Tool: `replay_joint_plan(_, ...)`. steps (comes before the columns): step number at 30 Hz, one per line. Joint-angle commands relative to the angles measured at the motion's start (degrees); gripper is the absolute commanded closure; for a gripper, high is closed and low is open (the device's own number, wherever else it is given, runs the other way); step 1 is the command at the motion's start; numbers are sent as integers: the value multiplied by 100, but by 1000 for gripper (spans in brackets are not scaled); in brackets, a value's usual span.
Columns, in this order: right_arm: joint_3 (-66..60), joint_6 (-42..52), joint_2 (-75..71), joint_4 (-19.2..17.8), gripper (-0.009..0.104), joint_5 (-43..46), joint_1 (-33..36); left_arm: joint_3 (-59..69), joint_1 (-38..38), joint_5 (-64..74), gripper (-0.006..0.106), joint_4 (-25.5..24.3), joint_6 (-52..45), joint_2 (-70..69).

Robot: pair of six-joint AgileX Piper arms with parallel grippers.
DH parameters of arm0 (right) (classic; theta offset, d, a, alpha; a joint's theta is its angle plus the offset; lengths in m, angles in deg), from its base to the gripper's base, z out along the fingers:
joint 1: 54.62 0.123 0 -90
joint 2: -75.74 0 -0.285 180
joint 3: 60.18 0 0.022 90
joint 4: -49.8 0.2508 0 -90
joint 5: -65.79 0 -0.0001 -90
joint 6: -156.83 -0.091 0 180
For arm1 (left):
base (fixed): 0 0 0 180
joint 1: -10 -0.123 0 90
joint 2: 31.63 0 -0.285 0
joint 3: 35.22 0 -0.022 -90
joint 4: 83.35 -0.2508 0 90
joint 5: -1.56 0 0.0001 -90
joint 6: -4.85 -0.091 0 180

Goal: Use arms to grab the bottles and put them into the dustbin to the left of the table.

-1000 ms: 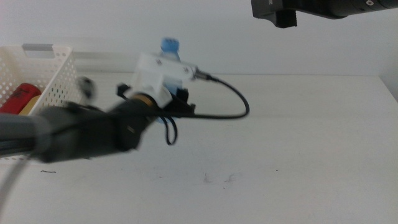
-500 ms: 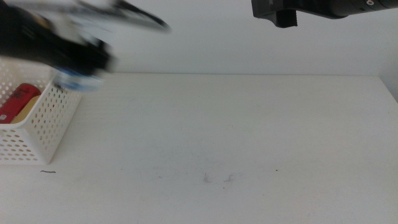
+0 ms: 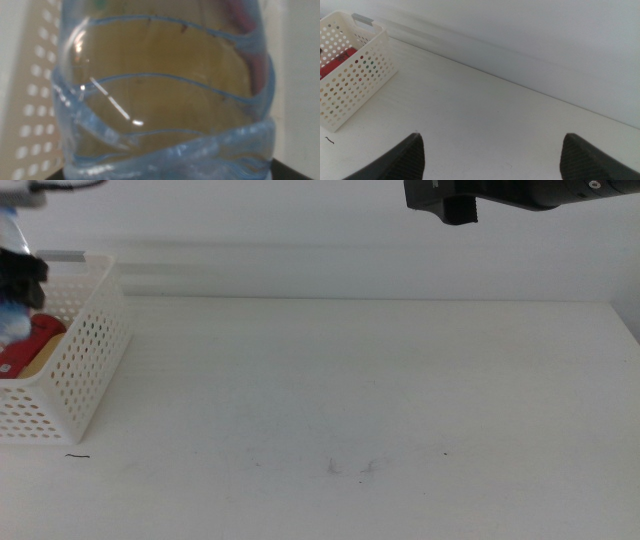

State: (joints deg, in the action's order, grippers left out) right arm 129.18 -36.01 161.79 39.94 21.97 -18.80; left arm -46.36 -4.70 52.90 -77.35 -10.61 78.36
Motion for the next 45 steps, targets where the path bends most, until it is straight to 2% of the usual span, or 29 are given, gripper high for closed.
replay_joint_plan(1,-28,20,-23,-54,12,24,13,-90,-7,-120,86,44,81,127)
replay_joint_plan(9,-28,20,-23,-54,12,24,13,-82,-20,3,86,-213,230,376)
replay_joint_plan(12,-28,20,-23,-54,12,24,13,-82,-20,-113,80,-262,230,376)
replay_joint_plan(14,-28,20,-23,-54,12,24,13,-82,-20,-123,71,-360,230,427)
replay_joint_plan(21,-28,-9,-23,-54,12,24,13,-82,-20,-211,18,-561,109,555)
replay_joint_plan(23,-28,-9,-23,-54,12,24,13,-93,-20,-225,6,-522,-6,539)
replay_joint_plan(32,-28,-21,-23,-54,12,24,13,-47,269,328,7,-352,-53,-350)
replay_joint_plan(45,-28,-21,-23,-54,12,24,13,1277,2040,-618,19,-294,657,-3389)
